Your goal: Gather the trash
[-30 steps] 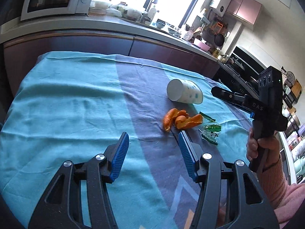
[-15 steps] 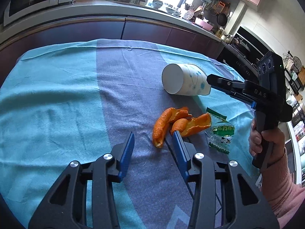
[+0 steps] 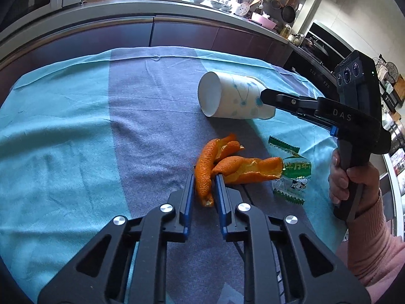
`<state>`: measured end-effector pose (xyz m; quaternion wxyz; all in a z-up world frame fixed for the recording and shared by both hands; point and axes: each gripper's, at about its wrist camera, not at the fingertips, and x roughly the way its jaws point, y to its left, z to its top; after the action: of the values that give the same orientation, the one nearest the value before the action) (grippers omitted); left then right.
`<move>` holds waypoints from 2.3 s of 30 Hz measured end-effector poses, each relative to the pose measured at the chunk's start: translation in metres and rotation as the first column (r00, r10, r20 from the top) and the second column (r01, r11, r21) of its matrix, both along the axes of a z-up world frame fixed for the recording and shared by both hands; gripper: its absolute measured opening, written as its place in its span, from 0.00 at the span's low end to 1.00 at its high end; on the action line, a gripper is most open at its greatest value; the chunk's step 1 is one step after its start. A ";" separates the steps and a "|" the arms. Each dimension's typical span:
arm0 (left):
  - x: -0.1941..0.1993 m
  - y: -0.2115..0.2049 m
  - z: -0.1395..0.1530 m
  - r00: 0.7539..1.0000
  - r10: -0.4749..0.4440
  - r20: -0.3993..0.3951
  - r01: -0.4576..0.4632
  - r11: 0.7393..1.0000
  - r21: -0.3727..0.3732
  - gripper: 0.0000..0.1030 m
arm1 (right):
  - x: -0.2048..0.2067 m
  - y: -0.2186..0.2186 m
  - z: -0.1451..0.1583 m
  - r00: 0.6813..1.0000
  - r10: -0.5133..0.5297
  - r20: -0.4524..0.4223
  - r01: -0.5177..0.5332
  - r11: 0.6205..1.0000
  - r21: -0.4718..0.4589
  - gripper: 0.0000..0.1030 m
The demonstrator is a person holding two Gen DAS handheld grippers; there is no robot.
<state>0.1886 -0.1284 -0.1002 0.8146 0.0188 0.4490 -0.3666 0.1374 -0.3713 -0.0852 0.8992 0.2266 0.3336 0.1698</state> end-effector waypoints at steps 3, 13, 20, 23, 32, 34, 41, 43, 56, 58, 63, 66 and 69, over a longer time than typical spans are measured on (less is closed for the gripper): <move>-0.004 0.005 0.002 1.000 0.005 0.004 -0.004 1.000 -0.020 0.15 | -0.002 0.004 0.002 1.000 0.017 0.013 -0.017 1.000 0.002 0.10; -0.014 0.039 0.016 0.997 0.076 0.033 -0.074 0.994 -0.078 0.13 | -0.013 0.021 0.018 0.996 0.046 0.075 -0.044 0.999 -0.025 0.02; -0.024 0.069 0.028 0.988 0.144 0.065 -0.137 0.986 -0.098 0.13 | -0.020 0.036 0.028 0.992 0.072 0.108 -0.067 0.997 -0.047 0.02; -0.030 0.079 0.032 0.984 0.161 0.083 -0.153 0.984 -0.094 0.13 | -0.024 0.042 0.033 0.989 0.084 0.122 -0.079 0.996 -0.047 0.02; -0.043 0.107 0.038 0.974 0.211 0.087 -0.201 0.973 -0.112 0.13 | -0.037 0.070 0.044 0.978 0.144 0.152 -0.138 0.989 -0.046 0.02; -0.046 0.114 0.038 0.971 0.223 0.085 -0.212 0.970 -0.118 0.13 | -0.038 0.075 0.045 0.976 0.156 0.154 -0.152 0.988 -0.040 0.02; -0.053 0.135 0.042 0.961 0.261 0.087 -0.248 0.960 -0.131 0.13 | -0.040 0.101 0.044 0.967 0.208 0.150 -0.206 0.978 -0.032 0.02; -0.056 0.140 0.044 0.959 0.269 0.088 -0.256 0.957 -0.136 0.13 | -0.040 0.107 0.043 0.964 0.221 0.150 -0.219 0.975 -0.027 0.02; -0.074 0.174 0.051 0.939 0.328 0.100 -0.313 0.939 -0.139 0.13 | -0.036 0.136 0.040 0.951 0.273 0.144 -0.275 0.961 -0.010 0.02; -0.074 0.178 0.052 0.937 0.334 0.101 -0.319 0.937 -0.139 0.13 | -0.036 0.141 0.039 0.948 0.283 0.143 -0.285 0.959 -0.009 0.02; -0.077 0.187 0.053 0.931 0.350 0.104 -0.335 0.932 -0.137 0.13 | -0.036 0.150 0.038 0.944 0.298 0.142 -0.300 0.954 -0.007 0.02; -0.079 0.192 0.054 0.927 0.360 0.107 -0.345 0.929 -0.136 0.13 | -0.035 0.155 0.037 0.942 0.306 0.141 -0.308 0.951 -0.007 0.02; -0.079 0.196 0.055 0.924 0.367 0.108 -0.352 0.926 -0.135 0.13 | -0.034 0.159 0.037 0.939 0.313 0.141 -0.316 0.949 -0.004 0.02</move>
<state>0.1092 0.0681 -0.0455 0.8956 -0.0863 0.3687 -0.2336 0.1032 -0.2128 -0.0484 0.8795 0.1662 0.3003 0.3297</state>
